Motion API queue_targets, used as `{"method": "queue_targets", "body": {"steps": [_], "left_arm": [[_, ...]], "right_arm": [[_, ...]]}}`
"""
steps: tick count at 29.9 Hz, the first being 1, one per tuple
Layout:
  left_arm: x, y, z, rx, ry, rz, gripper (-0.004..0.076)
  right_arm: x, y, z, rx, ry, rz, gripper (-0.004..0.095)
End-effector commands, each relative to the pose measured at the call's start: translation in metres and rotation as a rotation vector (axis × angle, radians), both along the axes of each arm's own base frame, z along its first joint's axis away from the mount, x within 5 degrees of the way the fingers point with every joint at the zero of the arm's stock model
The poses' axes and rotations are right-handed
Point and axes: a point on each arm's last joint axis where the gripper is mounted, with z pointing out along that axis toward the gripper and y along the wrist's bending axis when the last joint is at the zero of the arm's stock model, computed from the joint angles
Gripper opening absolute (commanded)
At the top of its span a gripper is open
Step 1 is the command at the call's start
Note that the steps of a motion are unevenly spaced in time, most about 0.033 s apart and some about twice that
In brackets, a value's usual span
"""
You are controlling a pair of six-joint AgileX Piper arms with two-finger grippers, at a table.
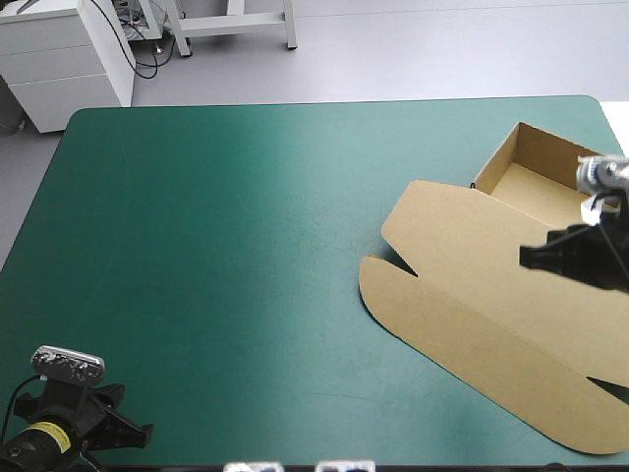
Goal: Fold the box
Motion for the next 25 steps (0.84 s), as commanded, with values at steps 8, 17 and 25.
{"method": "queue_targets", "body": {"steps": [8, 17, 25], "left_arm": [[0.004, -0.002, 0.010, -0.021, -0.057, -0.004, -0.0008], [0.004, -0.001, 0.010, -0.019, -0.056, -0.002, -0.0008], [0.004, -0.001, 0.010, -0.019, -0.056, -0.002, -0.0008]], "right_arm": [[-0.064, 0.007, -0.092, 0.001, -0.002, 0.041, 0.0031], [-0.091, 0.007, -0.139, -0.016, -0.020, 0.051, 0.0022], [-0.094, 0.007, -0.139, -0.018, -0.054, 0.046, 0.0022]]}}
